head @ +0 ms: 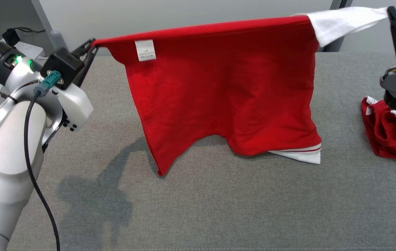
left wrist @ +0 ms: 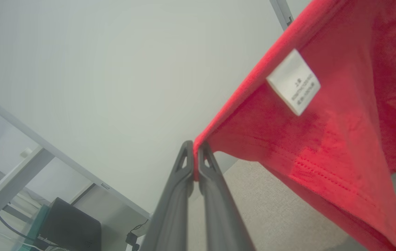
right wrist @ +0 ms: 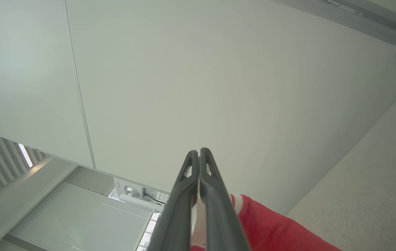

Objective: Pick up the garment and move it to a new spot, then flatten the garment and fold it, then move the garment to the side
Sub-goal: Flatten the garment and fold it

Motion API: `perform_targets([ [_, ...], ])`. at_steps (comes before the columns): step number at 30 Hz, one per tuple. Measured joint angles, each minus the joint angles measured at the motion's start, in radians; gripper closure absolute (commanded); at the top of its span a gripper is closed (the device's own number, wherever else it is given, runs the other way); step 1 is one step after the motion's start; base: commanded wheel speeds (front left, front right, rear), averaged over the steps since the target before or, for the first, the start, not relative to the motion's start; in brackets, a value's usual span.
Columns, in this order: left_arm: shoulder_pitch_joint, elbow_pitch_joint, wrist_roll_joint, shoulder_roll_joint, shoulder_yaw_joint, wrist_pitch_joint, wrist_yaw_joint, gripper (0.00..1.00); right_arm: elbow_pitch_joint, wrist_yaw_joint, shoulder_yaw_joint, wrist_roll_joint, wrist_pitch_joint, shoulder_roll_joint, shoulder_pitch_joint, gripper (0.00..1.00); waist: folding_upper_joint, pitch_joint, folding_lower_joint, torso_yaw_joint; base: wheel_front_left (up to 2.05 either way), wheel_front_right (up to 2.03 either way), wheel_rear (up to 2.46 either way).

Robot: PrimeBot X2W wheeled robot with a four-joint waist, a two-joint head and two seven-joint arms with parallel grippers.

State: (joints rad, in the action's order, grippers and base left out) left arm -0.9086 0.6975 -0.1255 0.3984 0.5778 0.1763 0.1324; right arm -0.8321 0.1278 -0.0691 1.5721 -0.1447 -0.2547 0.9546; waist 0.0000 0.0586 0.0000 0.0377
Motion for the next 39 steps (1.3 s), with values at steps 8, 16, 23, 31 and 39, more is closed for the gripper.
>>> perform_targets([
  [8, 0.063, 0.04, -0.028, 0.139, -0.039, -0.022, -0.037, 1.0, -0.05, -0.003, 0.087, -0.01, 0.128, -0.164, 0.051, 1.0, 0.0001, 0.03, 0.0, 0.009, 0.0, 0.0, 0.0],
  [16, 0.064, -0.017, -0.026, 0.076, 0.027, -0.017, -0.027, 1.0, 0.08, -0.003, -0.025, -0.027, -0.012, -0.066, -0.033, 0.6, 0.0, 0.063, 0.0, 0.024, 0.0, 0.0, 0.0],
  [23, 0.057, -0.055, -0.026, 0.044, 0.054, -0.008, -0.027, 1.0, 0.172, -0.003, -0.072, -0.072, -0.014, -0.049, -0.135, 0.0, 0.0, 0.078, 0.0, 0.033, 0.0, 0.0, 0.0],
  [31, -0.057, -0.102, -0.022, -0.034, 0.098, 0.0, -0.018, 1.0, 0.244, -0.003, -0.178, -0.171, -0.017, -0.019, -0.234, 0.0, 0.0, 0.08, 0.0, 0.019, 0.0, 0.0, 0.0],
  [39, -0.202, -0.154, -0.019, -0.107, 0.115, 0.021, -0.01, 1.0, 0.277, -0.003, -0.237, -0.22, -0.005, 0.025, -0.296, 0.0, 0.0, 0.077, 0.0, 0.008, 0.0, 0.0, 0.0],
])
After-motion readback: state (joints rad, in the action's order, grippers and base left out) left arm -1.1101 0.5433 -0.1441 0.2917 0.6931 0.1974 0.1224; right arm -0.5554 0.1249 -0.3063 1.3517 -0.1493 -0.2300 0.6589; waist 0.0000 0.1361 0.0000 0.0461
